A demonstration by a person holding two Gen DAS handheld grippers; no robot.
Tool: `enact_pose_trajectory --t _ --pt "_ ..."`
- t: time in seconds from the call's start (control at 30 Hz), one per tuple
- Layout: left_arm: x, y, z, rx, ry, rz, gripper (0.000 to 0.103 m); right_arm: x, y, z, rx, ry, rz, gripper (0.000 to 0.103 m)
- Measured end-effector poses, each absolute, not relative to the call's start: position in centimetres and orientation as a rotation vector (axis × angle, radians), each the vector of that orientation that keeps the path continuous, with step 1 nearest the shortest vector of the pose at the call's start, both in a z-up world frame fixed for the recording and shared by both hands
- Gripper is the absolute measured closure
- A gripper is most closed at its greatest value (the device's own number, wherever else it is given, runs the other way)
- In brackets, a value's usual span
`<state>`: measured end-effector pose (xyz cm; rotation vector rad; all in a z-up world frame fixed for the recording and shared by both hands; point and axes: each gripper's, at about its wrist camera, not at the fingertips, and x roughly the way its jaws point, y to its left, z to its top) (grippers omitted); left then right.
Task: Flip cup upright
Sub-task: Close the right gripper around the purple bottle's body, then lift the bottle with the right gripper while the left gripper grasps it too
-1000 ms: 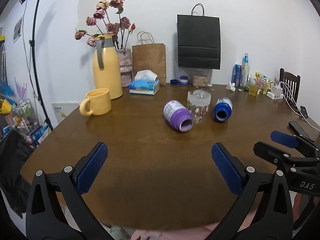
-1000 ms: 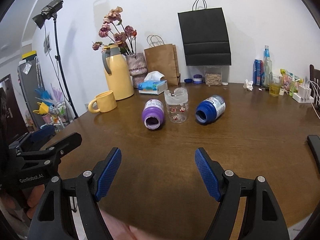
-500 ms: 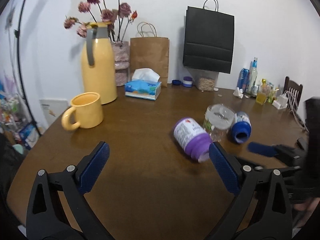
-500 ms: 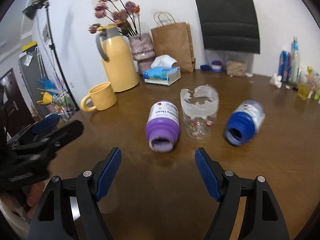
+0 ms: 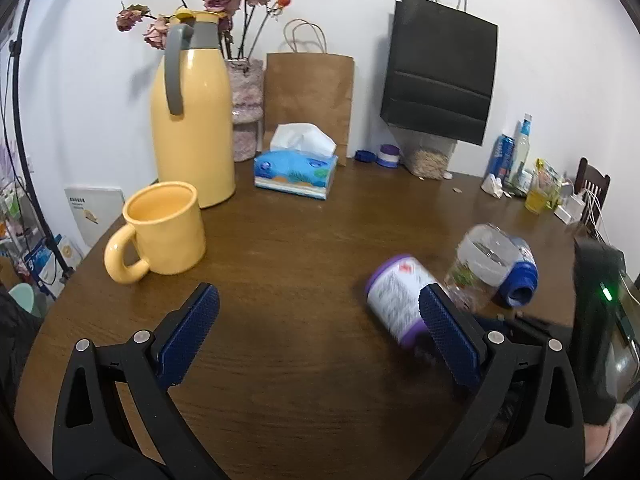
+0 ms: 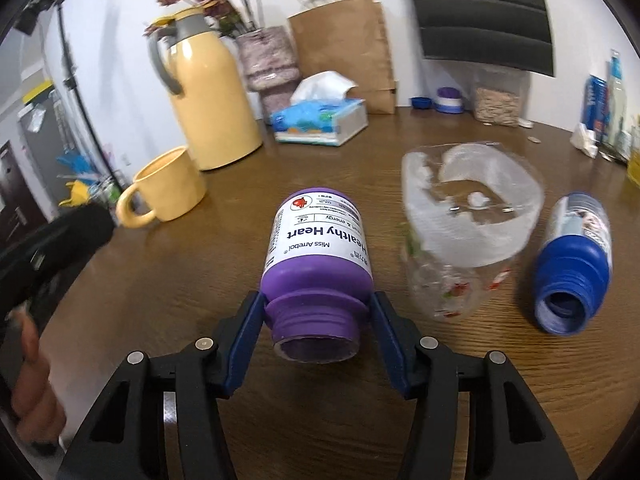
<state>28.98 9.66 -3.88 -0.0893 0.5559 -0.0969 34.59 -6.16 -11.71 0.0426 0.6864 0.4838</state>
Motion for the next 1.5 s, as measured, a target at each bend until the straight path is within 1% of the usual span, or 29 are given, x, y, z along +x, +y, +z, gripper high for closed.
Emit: enact_pose_trajectory --t 0.1,0.23,0.27,0.3,0.37,0.47,0.7,0.87,0.93,1.0,1.07,1.17,1.23,1.3,1.4,1.5 --pt "29.8 10.2 -3.7 -0.112 0.565 -0.126 0.004 32.4 -4.2 -12.0 -0.084 0.686 0.635 0.044" --pt "31.7 9.9 -6.1 -0.135 0.678 -0.252 0.006 29.9 -3.0 -12.3 -0.213 0.662 0.744 0.044" --pt "32.0 9.9 -6.7 -0.144 0.706 -0.26 0.019 29.9 -3.0 -12.4 -0.22 0.664 0.757 0.043" --pt "32.4 9.8 -7.6 -0.153 0.747 -0.271 0.035 30.0 -3.2 -12.4 -0.212 0.67 0.764 0.043" --pt "32.9 9.6 -8.7 -0.165 0.795 -0.281 0.046 30.3 -3.5 -12.4 -0.185 0.676 0.788 0.043" --pt "32.8 9.8 -9.3 -0.206 0.793 -0.291 0.047 30.8 -3.8 -12.5 -0.166 0.693 0.808 0.043" --pt "30.9 10.0 -9.0 -0.151 0.766 -0.163 0.048 31.1 -6.0 -12.3 -0.143 0.687 0.656 0.043" --pt "29.2 10.3 -9.6 -0.16 0.792 -0.148 0.046 32.4 -6.8 -12.4 -0.104 0.719 0.552 0.043" --pt "29.0 10.5 -9.4 -0.164 0.81 -0.148 0.038 32.7 -7.0 -12.5 -0.094 0.729 0.53 0.043" --pt "28.7 11.5 -8.8 -0.261 0.816 -0.246 0.018 32.5 -7.2 -12.5 -0.08 0.731 0.526 0.043" --pt "28.6 11.6 -8.4 -0.344 0.834 -0.38 0.016 32.3 -7.4 -12.3 -0.062 0.724 0.529 0.043" --pt "28.8 9.8 -9.1 -0.301 0.911 -0.461 0.016 31.7 -8.2 -12.1 -0.048 0.712 0.507 0.043" --pt "28.9 7.8 -10.2 -0.19 0.969 -0.465 0.019 31.5 -9.0 -12.0 -0.039 0.709 0.486 0.043" --pt "29.1 6.8 -11.1 -0.131 1.0 -0.447 0.042 31.2 -10.1 -11.8 -0.024 0.713 0.461 0.043" --pt "29.4 6.9 -11.7 -0.163 1.005 -0.44 0.043 30.5 -11.1 -11.2 -0.004 0.698 0.441 0.043" --pt "29.0 7.0 -10.9 -0.194 0.934 -0.413 0.043 30.0 -11.5 -10.5 0.011 0.678 0.443 0.043"
